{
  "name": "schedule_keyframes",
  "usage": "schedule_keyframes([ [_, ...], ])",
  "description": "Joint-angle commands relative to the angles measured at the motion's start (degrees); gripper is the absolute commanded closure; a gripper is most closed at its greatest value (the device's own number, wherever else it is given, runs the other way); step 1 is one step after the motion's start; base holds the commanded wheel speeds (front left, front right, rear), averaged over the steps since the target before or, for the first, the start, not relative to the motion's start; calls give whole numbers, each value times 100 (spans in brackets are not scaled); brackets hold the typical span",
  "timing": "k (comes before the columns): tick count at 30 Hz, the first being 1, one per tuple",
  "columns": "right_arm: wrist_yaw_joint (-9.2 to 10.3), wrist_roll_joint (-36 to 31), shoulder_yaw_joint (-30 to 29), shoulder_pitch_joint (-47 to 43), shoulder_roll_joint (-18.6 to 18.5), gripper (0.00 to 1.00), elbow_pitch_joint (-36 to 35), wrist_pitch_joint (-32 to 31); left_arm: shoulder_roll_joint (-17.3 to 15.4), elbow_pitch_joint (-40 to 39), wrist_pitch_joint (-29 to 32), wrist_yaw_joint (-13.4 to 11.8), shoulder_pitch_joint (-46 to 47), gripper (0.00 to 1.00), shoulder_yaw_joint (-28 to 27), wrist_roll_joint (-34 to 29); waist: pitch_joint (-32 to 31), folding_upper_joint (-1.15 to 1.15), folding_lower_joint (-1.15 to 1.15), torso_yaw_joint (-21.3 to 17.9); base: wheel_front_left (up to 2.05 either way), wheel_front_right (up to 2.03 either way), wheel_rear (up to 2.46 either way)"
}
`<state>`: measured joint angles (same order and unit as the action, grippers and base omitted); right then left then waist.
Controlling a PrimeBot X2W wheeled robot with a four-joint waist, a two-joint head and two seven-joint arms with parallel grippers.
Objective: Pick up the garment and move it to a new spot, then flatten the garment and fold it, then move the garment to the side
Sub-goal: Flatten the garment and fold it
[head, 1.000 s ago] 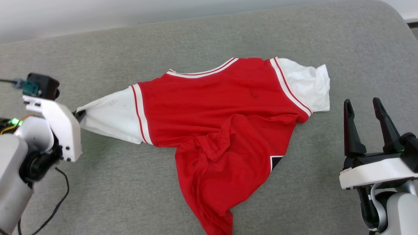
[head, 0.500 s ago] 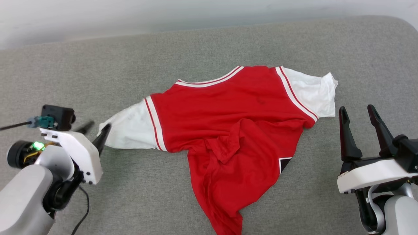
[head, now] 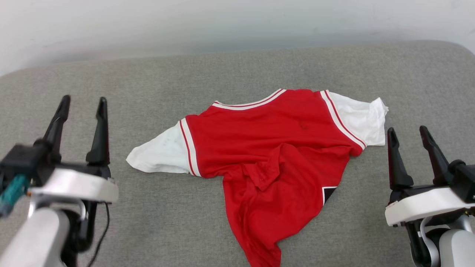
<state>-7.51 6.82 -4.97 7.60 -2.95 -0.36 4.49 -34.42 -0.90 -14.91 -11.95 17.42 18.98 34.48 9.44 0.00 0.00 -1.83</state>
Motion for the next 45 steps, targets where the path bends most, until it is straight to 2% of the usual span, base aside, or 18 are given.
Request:
schedule_keyframes([
  [1, 4, 14, -1, -84, 10, 0, -33, 6, 171, -189, -32, -60, -279, 0, -189, -129, -37, 0, 0, 30, 0, 0, 0],
  [4, 4, 64, 8, -109, 11, 0, -41, 23, 591, -637, -26, -81, -846, 0, -662, -540, -84, 0, 0, 52, 0, 0, 0],
  [10, 4, 122, -6, -209, 10, 0, -7, 50, 1207, -967, -27, 215, -1629, 0, -1095, -1215, -169, 0, 0, 92, 0, 0, 0],
  [15, 4, 154, -41, -228, 10, 0, -11, 42, 1466, -1020, -29, 588, -1772, 0, -1243, -1664, -158, 0, 0, 133, 0, 0, 0],
  [19, 4, 16, -159, -47, 10, 0, -106, -291, 1666, -1082, -28, 810, -1634, 0, -1397, -1848, -10, 0, 0, 209, 0, 0, 0],
  [22, 3, -109, -436, 280, -125, 0, -82, -1150, 1798, -1080, -29, 980, -1535, 0, -1497, -1939, 188, 0, 0, 268, 0, 0, 0],
  [26, 3, 185, -685, 1018, -314, 0, 22, -2879, 1953, -1061, -29, 1204, -1388, 0, -1623, -2044, 476, 0, 0, 358, 0, 0, 0],
  [28, 3, 327, -663, 1434, -614, 0, 138, -3804, 2032, -1040, -30, 1307, -1298, 0, -1666, -2103, 610, 0, 0, 424, 0, 0, 0],
  [33, 2, 462, -1220, 2614, -848, 0, 825, -5670, 2205, -966, -29, 1523, -1103, 0, -1726, -2261, 907, 0, 0, 610, 0, 0, 0],
  [36, 2, 236, -1529, 3292, -980, 0, 1212, -6174, 2309, -928, -29, 1636, -977, 0, -1713, -2341, 1086, 0, 0, 765, 0, 0, 0],
  [40, 2, -83, -1822, 3891, -1057, 0, 1755, -6545, 2420, -915, -29, 1739, -830, 0, -1704, -2421, 1307, 0, 0, 988, 0, 0, 0],
  [45, 2, -510, -2065, 4110, -1282, 0, 2341, -6794, 2569, -939, -29, 1823, -691, 0, -1694, -2469, 1497, 0, 0, 1249, 0, 0, 0],
])
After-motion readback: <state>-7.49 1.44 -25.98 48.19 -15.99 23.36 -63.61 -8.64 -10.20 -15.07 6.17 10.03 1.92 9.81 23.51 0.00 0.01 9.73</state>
